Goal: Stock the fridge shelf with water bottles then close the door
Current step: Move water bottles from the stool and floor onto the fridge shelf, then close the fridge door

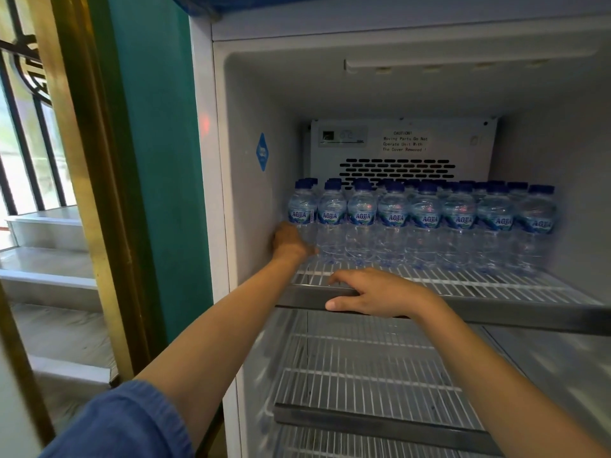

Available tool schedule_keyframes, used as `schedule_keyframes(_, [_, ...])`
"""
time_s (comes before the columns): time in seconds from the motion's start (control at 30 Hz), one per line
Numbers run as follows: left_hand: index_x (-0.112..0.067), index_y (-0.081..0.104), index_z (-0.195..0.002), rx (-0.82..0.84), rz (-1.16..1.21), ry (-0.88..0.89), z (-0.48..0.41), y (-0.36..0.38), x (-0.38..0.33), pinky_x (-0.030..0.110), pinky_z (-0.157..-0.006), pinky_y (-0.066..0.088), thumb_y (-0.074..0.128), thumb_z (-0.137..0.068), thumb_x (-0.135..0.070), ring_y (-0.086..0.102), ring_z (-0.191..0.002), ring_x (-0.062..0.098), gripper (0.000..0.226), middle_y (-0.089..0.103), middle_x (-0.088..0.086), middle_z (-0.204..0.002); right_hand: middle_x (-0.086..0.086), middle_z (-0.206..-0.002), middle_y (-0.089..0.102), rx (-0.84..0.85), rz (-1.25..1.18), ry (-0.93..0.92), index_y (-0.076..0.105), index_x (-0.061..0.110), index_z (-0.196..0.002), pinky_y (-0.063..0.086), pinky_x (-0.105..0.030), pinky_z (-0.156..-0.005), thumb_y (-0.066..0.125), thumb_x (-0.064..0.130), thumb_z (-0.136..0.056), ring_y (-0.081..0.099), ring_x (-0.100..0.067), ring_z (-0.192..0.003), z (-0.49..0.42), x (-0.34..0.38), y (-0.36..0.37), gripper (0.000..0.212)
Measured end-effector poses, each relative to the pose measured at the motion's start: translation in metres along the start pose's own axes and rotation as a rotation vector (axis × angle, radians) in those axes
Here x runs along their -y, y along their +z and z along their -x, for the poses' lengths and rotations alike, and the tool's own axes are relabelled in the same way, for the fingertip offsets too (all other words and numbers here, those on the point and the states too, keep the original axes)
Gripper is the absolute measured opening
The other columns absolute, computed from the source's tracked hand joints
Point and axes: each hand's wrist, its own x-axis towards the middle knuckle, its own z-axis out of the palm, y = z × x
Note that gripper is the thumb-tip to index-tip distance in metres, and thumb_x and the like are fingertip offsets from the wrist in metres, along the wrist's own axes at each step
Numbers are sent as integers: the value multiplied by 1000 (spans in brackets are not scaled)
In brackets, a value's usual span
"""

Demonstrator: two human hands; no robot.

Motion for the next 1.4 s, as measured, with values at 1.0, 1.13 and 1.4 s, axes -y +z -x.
schedule_keyframes(1.0, [-4, 60, -109, 404, -118, 1013, 290, 63, 37, 43, -88, 48, 56, -78, -10, 58, -105, 37, 31, 62, 19, -108, -7, -104, 70, -725, -262, 789, 64, 9, -115, 45, -20, -83, 56, 17, -91, 65, -19, -99, 268, 91, 153, 27])
schedule_keyframes(1.13, [-2, 62, -104, 657, -111, 1105, 393, 92, 42, 41, -87, 48, 56, -79, -12, 60, -102, 37, 28, 65, 21, -103, -12, -104, 71, -615, -216, 1097, 66, 7, -110, 51, -34, -84, 52, 21, -91, 66, -27, -97, 387, 140, 183, 28])
schedule_keyframes(1.4, [-1, 65, -92, 661, 117, 1528, 607, 80, -42, 37, -72, 52, 51, -66, -16, 63, -82, 38, 33, 64, 18, -87, -15, -85, 63, -998, 607, 1358, 64, 3, -88, 49, -44, -69, 44, 22, -85, 58, -38, -79, 571, 214, 110, 27])
